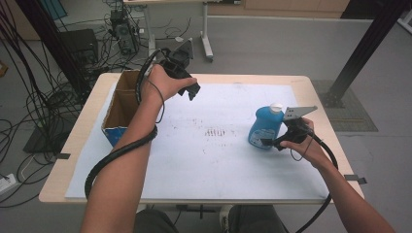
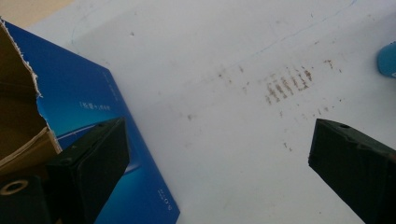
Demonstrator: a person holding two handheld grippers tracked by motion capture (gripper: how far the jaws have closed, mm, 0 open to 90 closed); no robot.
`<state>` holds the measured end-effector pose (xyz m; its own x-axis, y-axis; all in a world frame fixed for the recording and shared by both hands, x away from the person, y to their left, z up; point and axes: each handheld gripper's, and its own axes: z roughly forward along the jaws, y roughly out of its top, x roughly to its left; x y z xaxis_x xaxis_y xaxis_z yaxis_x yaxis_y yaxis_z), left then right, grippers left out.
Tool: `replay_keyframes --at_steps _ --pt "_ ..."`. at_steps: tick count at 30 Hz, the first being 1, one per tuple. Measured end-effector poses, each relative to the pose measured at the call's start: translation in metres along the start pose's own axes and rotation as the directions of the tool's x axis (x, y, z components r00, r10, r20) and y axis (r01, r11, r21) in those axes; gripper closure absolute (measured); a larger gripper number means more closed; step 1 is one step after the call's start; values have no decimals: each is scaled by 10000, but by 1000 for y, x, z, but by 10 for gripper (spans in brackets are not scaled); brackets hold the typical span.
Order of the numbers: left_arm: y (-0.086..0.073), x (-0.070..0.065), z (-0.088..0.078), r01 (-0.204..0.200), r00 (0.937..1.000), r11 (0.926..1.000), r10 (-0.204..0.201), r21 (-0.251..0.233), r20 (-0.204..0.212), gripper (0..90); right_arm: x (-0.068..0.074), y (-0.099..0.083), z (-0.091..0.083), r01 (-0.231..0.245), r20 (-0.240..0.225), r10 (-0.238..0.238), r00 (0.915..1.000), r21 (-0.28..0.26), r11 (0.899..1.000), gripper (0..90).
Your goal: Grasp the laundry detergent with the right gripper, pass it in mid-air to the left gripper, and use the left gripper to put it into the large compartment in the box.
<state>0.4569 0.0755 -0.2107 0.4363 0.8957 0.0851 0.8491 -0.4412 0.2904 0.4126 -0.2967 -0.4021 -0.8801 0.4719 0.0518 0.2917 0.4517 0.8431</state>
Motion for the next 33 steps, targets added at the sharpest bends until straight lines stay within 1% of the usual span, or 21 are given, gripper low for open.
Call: replay_keyframes --at_steps 4,19,33 --pt "0 1 1 -26 10000 10000 26 56 -2 59 0 -1 0 -25 -7 24 10000 -104 9999 21" --pt "1 -2 -1 -13 10000 10000 13 -29 28 59 -1 -1 -1 -4 105 7 9999 -297 9996 19" --pt "0 -2 -1 -30 10000 10000 30 -25 26 59 1 -1 0 85 136 -81 9999 -326 9994 19"
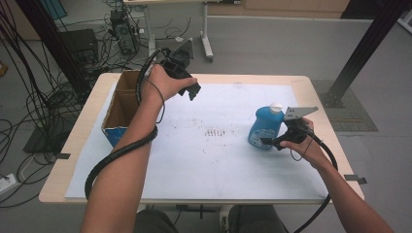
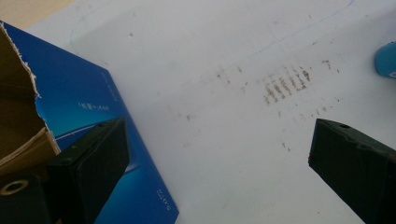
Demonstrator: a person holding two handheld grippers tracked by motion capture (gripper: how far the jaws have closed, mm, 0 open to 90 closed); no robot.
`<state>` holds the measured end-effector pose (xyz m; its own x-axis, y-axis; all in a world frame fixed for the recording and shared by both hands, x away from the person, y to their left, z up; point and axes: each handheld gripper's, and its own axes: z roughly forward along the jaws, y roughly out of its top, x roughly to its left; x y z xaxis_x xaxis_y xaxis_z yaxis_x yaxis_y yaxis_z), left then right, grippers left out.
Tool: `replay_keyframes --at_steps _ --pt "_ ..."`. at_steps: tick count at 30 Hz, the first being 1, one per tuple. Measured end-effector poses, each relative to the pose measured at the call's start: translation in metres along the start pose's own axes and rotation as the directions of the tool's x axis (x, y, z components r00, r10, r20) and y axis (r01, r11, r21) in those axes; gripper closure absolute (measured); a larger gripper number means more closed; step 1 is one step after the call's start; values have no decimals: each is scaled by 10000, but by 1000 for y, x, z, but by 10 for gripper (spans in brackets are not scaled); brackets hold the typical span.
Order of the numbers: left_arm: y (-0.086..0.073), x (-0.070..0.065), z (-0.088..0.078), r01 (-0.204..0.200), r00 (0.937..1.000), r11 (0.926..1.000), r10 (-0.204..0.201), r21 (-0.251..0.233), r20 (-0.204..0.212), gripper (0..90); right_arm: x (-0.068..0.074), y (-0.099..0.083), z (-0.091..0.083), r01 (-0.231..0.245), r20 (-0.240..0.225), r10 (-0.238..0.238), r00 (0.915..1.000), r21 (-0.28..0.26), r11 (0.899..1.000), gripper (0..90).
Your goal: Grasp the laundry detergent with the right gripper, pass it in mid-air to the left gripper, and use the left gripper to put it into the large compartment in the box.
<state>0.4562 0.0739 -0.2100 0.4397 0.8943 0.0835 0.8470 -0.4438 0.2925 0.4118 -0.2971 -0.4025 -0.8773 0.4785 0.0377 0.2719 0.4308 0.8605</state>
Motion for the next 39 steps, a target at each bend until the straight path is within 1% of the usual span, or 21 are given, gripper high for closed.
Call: replay_keyframes --at_steps 7,17,39 --pt "0 0 2 6 10000 10000 -6 17 27 59 -1 -1 1 -34 45 34 10000 17 10000 18" --pt "-2 2 0 27 10000 10000 -27 -1 11 59 0 -1 1 52 57 -52 10000 29 10000 19" --pt "-1 1 -2 -46 10000 10000 46 -8 -9 59 -2 -2 -1 84 158 -84 9998 10 10000 20"
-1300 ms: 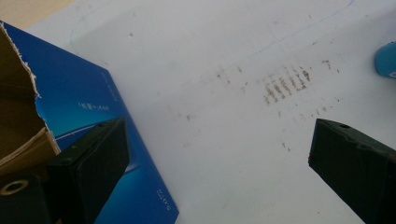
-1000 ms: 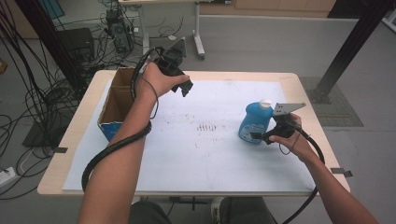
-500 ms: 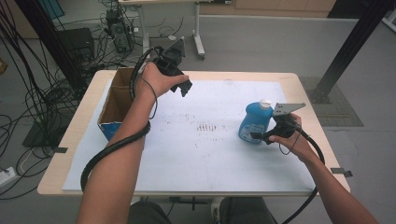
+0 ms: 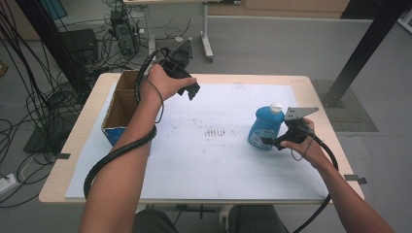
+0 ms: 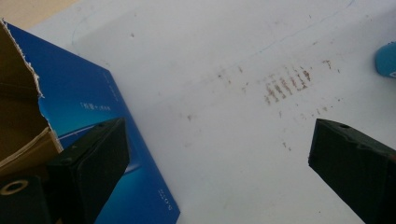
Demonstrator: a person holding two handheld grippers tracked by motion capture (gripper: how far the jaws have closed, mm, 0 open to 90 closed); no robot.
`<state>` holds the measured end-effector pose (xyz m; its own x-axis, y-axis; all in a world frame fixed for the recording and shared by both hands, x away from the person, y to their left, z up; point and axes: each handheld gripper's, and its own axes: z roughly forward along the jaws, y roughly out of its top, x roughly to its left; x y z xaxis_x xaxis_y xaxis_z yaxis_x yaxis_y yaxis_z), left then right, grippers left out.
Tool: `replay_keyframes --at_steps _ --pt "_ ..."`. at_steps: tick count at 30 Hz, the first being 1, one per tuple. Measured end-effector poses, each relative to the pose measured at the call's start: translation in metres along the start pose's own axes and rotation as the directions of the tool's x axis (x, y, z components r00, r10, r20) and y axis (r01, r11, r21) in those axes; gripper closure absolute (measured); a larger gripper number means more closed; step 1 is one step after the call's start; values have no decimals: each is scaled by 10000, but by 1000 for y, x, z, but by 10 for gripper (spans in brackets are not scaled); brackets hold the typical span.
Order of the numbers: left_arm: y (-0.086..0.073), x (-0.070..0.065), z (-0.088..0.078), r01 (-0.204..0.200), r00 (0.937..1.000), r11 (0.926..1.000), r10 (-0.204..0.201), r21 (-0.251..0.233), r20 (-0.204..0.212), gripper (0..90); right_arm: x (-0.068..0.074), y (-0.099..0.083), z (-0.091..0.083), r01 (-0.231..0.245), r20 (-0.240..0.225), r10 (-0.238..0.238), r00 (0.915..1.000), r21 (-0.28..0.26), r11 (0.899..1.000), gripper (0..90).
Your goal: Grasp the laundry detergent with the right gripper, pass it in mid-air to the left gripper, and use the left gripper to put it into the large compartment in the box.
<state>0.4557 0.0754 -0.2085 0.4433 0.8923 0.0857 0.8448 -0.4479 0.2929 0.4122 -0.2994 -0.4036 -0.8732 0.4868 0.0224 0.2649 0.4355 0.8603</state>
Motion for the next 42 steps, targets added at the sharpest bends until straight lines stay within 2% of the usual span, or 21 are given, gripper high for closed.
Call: replay_keyframes --at_steps 42 --pt "-1 1 1 50 10000 10000 -50 -10 -14 59 0 -1 1 77 81 -77 9999 -11 10000 25"
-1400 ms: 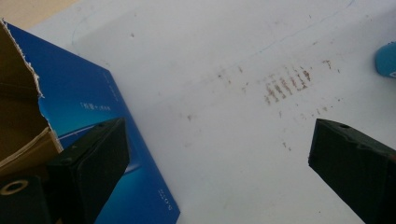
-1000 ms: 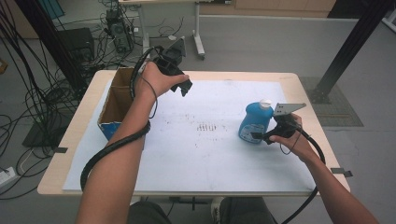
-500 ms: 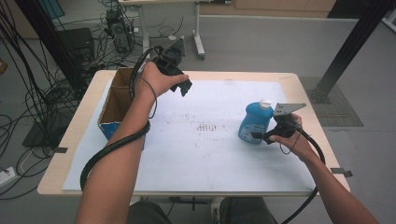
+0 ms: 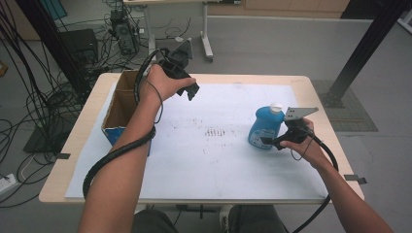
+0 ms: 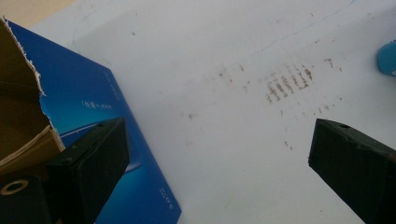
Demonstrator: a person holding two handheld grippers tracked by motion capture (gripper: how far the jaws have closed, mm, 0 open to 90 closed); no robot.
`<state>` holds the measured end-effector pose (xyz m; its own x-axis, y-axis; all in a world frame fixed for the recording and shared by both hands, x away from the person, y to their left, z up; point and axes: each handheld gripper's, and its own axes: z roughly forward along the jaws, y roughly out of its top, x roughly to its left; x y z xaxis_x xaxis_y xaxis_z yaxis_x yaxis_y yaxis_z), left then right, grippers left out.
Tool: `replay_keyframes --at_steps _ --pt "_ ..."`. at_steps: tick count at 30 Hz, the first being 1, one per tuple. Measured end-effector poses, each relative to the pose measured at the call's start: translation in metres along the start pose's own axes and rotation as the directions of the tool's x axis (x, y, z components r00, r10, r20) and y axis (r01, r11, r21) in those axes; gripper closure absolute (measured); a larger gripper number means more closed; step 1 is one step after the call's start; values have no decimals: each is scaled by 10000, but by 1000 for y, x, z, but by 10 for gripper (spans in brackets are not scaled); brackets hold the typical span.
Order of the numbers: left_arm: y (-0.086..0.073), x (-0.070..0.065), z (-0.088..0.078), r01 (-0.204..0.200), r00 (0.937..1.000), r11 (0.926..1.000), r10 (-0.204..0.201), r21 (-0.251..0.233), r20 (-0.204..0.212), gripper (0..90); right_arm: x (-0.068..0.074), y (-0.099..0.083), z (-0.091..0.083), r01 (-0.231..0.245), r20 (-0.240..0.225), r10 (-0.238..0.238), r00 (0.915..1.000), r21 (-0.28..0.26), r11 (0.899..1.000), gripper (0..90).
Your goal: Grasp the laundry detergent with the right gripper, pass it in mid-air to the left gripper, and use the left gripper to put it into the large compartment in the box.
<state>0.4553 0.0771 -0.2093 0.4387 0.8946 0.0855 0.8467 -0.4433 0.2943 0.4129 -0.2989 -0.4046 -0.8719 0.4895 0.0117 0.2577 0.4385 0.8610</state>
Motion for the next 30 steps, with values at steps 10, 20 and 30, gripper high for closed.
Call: replay_keyframes --at_steps 10,20,30 --pt "0 0 0 -46 10000 10000 46 29 -12 59 1 1 1 48 19 -48 10000 -22 10000 28" --pt "1 0 -1 -64 10000 10000 65 63 -44 60 1 1 0 87 39 -87 10000 -65 9999 30" --pt "1 -1 -2 -79 9999 10000 79 29 -74 60 2 1 1 119 17 -119 9999 -50 9999 34"
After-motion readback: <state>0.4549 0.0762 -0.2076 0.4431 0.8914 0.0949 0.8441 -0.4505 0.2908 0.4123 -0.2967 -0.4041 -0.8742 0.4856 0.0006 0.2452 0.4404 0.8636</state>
